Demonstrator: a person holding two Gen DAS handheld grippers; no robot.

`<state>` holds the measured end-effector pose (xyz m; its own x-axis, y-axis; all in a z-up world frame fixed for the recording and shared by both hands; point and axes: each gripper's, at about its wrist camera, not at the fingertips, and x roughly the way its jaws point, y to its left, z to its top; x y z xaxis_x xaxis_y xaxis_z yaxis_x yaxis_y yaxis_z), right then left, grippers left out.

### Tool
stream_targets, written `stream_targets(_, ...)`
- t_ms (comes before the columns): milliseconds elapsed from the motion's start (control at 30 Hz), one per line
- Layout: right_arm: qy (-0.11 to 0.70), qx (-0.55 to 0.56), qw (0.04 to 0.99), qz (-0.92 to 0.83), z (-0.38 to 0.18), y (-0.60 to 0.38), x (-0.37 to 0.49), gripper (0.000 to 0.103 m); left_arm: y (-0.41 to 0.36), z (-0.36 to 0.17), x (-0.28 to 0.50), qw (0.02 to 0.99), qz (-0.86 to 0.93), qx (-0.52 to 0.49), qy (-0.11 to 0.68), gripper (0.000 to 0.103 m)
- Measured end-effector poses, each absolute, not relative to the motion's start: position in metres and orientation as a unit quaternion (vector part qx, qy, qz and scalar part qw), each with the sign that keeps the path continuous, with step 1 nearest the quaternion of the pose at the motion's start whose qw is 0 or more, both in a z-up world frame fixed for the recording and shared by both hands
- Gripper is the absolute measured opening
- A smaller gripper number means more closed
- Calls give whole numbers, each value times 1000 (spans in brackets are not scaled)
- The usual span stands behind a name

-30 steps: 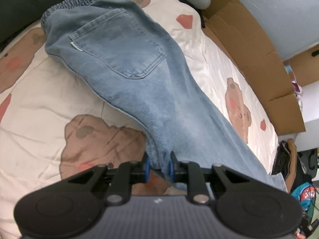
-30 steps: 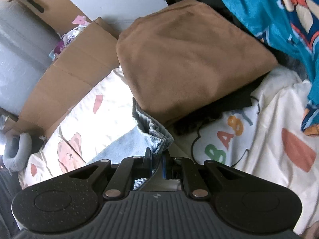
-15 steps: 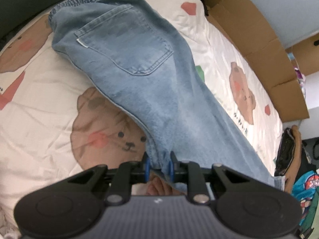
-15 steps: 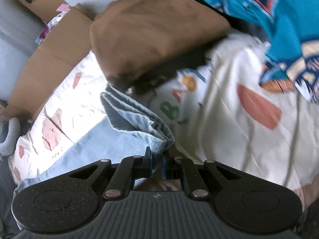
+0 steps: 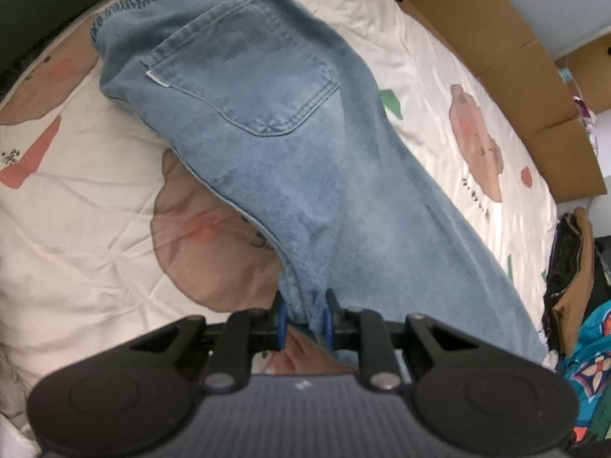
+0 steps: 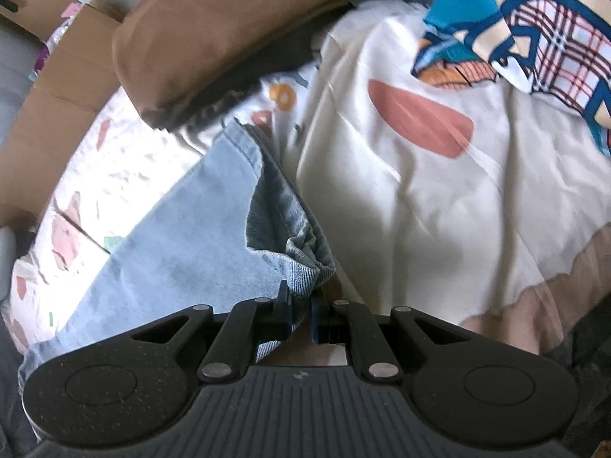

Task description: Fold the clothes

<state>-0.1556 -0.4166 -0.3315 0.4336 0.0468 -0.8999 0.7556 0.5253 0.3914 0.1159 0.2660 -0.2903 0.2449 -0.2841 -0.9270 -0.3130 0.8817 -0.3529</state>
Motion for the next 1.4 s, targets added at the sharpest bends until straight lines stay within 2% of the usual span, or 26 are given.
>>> stream_targets(133,486,435,716,-249,-346,-419,-156,11,266,-312,119,736,10,-236,635,20)
stream_targets(267,504,410,712,-266,-346,-424,-159,22,269,-323,117,726,18,-233,647,24)
stream_targets(333,506,395,713,-283,-342,-430,-163,23,272,-325,114,724,24,-231,649,26)
stream_targets(500,503,360,735,-280,-332,-438,-150,23,283,-312,113,740,47,-222,633,24)
stream_targets(733,491,313,774,-247,-320,-444,-115,24,306,-283,148,782,67,-200,587,27)
stream_targets(933,491,277,794,-229,-320,-443,-72,25,339,-285,178,805,115,-207,545,50)
stream_targets(1167,503,241,801,-215,-326,-436,-33,25,379,-294,204,824,180,-217,491,47)
stream_targets(1400,521,207,801,-209,-342,-425,1,35,388,-314,242,836,183,-205,474,47)
